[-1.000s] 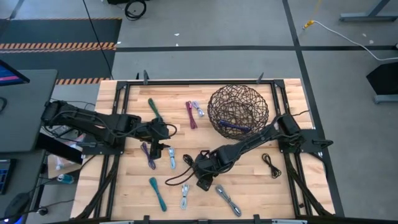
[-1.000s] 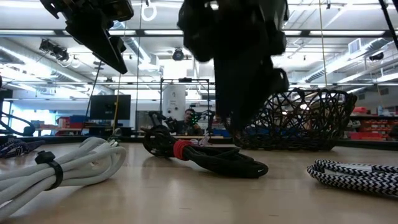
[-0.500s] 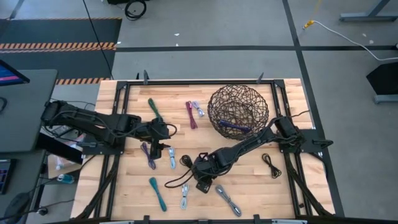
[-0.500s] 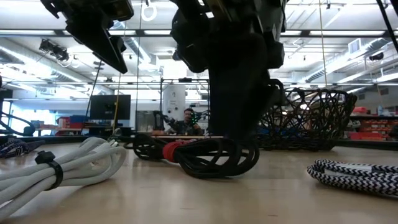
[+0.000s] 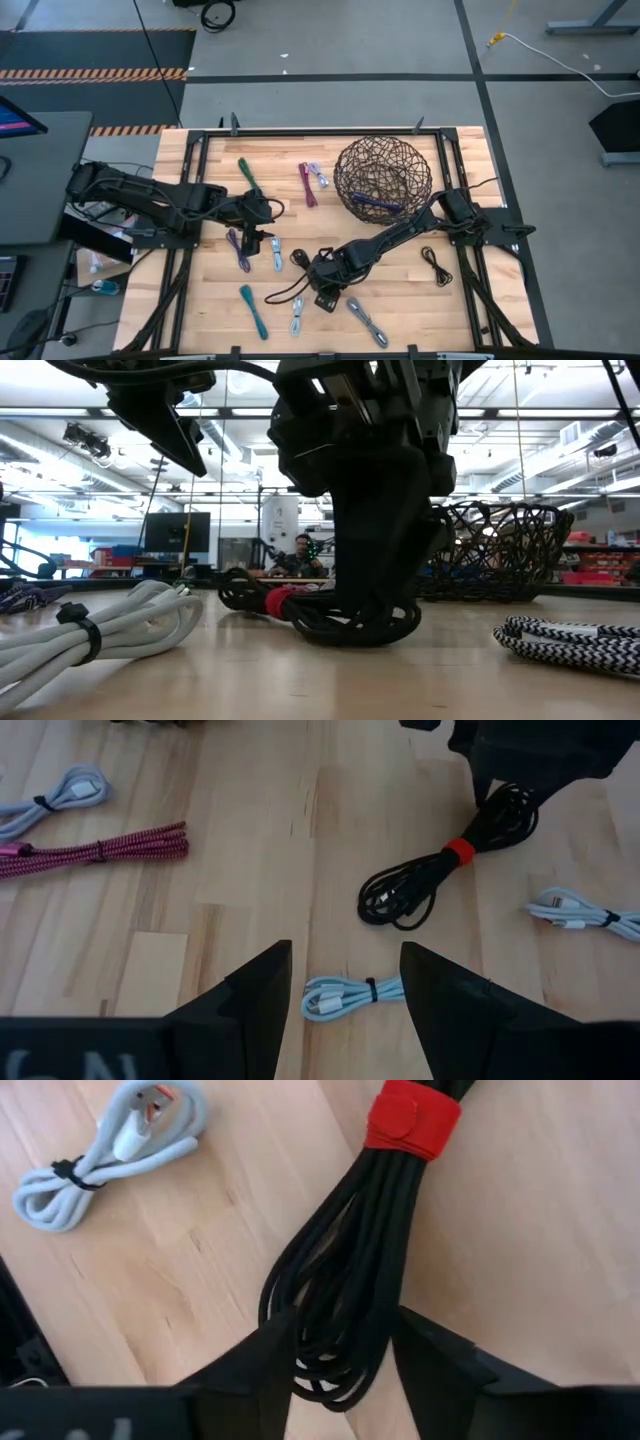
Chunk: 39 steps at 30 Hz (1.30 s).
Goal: Pick and place USB-C Cables
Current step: Put the left black charger cable into the black wire basket
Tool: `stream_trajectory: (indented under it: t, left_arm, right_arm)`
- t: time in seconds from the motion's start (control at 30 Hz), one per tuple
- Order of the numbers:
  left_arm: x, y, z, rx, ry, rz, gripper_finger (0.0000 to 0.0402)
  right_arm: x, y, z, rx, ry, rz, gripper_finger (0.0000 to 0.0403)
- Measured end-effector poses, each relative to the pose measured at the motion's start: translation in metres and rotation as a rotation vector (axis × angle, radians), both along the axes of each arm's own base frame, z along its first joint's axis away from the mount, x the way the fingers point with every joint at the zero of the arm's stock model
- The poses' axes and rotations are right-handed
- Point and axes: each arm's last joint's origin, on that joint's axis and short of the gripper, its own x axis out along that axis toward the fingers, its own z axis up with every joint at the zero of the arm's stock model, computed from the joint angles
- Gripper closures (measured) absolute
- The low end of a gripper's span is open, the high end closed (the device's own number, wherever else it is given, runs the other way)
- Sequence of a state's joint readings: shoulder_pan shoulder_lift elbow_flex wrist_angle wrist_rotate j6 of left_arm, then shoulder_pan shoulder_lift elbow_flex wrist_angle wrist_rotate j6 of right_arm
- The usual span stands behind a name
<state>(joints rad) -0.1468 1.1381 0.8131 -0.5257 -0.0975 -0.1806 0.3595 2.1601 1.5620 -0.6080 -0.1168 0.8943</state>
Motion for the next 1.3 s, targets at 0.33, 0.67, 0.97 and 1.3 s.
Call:
stream_trajectory:
  t: [0.33,0.67,0.97,1.3]
  left_arm:
    - [0.0,0.0,0.0,-0.012,0.001,0.014,0.0207]
    - [0.0,0.0,0.0,-0.012,0.0,0.013,0.0209]
    - [0.0,0.0,0.0,-0.013,-0.003,0.014,0.0209]
    - [0.001,0.0,0.001,-0.014,-0.012,0.013,0.0209]
  right_arm:
    - [0.0,-0.001,0.0,-0.031,-0.011,0.012,0.0384]
    - [-0.004,-0.007,0.039,-0.096,-0.002,0.039,0.0385]
    - [-0.051,-0.044,0.147,-0.326,0.035,-0.005,0.0385]
    - [-0.126,-0.106,0.219,-0.455,0.108,-0.038,0.0385]
